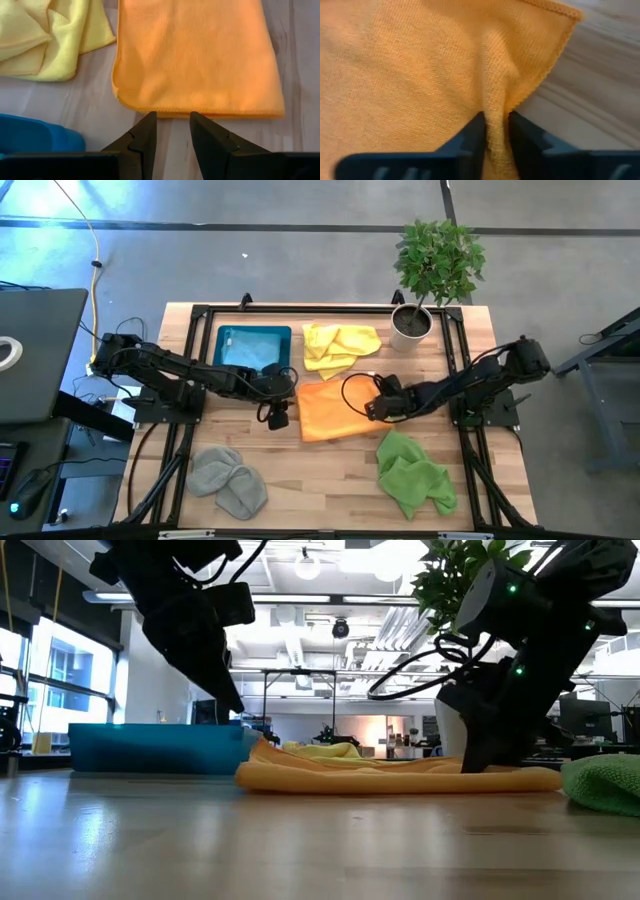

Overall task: Fold microfiber towels
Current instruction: Fold the orange microfiber cloth

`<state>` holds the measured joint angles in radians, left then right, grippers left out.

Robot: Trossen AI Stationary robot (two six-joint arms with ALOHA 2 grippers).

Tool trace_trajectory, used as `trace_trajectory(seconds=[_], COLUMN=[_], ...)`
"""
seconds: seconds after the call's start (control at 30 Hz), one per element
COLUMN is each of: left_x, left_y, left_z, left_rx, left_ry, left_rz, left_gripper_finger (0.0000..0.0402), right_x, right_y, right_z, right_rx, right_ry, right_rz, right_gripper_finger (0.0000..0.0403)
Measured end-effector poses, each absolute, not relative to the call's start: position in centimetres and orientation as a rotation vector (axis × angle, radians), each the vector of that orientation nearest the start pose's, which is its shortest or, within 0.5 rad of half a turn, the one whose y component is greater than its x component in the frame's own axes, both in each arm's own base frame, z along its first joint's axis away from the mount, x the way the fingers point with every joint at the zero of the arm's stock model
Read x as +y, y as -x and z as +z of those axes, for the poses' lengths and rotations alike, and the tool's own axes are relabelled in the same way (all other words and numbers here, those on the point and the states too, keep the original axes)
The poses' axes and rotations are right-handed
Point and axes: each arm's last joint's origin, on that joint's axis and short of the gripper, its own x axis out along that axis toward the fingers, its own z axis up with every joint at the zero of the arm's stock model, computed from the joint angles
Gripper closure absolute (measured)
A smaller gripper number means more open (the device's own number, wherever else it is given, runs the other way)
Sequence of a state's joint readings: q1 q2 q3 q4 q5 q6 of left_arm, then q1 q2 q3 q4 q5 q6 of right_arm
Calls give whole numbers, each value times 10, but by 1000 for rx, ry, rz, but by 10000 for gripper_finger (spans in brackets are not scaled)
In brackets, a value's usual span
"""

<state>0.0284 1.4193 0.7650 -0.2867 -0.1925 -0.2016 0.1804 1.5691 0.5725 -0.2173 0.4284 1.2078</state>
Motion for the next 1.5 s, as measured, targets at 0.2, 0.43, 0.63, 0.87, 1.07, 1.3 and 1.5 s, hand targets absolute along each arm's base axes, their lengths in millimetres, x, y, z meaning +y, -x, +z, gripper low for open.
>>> trace_trajectory(seconds=[0.2,0.43,0.63,0.87,1.07,1.3,1.5], left_x=[13,13,12,12,12,12,12], left_y=[-267,-267,-267,-268,-268,-267,-267], left_z=[185,185,185,185,185,185,185], left_rx=[917,917,917,917,917,919,923], left_ry=[86,86,84,85,84,84,84], left_rz=[290,290,289,286,287,286,285], left_gripper_finger=[296,296,296,296,296,296,296], right_x=[31,25,18,12,10,13,20], right_y=[-232,-219,-202,-195,-207,-237,-282], right_z=[106,122,137,155,200,230,223], right_rx=[862,962,1019,1081,1114,1127,1212], right_ry=[-685,-698,-692,-698,-602,-609,-581], right_rz=[-850,-810,-851,-907,-973,-994,-956], right_gripper_finger=[393,400,401,402,402,403,403])
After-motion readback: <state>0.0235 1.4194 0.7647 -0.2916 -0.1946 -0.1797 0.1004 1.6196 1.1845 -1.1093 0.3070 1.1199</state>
